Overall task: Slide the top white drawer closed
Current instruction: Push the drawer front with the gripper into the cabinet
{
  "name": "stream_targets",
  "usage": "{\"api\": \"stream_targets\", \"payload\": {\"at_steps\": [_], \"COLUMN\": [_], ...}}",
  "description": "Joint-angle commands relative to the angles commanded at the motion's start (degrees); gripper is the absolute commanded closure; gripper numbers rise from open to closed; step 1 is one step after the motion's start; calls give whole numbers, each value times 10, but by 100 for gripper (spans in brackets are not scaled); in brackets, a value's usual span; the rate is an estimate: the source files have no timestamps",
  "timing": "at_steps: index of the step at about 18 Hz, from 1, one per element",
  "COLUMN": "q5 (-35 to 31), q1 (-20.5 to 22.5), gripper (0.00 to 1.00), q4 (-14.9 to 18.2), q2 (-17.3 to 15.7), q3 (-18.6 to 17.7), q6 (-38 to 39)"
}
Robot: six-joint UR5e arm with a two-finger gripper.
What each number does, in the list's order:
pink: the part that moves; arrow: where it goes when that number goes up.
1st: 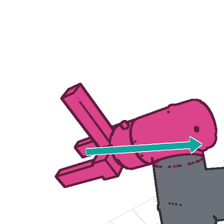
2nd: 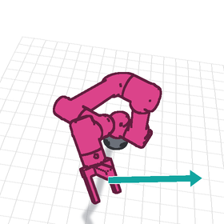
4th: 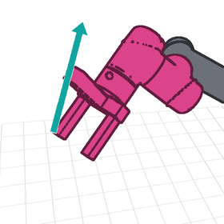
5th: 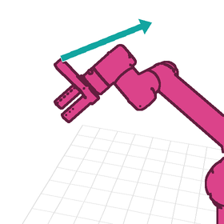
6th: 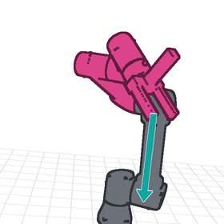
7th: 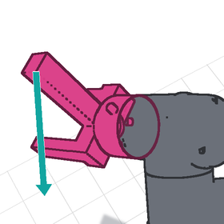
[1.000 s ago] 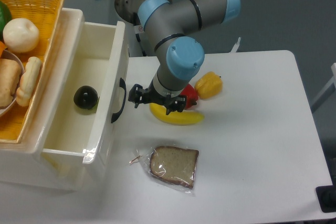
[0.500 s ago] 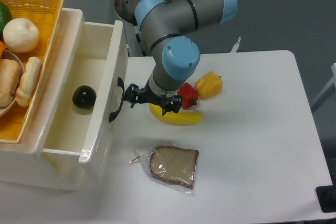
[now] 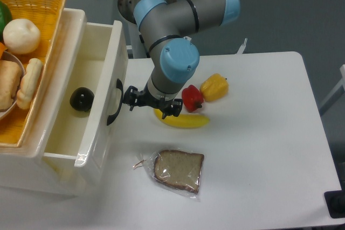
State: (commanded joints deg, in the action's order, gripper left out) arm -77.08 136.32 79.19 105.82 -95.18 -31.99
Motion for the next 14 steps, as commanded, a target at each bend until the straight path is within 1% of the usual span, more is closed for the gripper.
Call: {"api": "stream_targets", "payload": {"at_steps": [8,14], "q5": [-2,-3], "q1": [-33,-46], "gripper": [0,0], "q4": [-7,-8], "q2": [3,3], "q3": [2,2], "q6": [-1,-1]}}
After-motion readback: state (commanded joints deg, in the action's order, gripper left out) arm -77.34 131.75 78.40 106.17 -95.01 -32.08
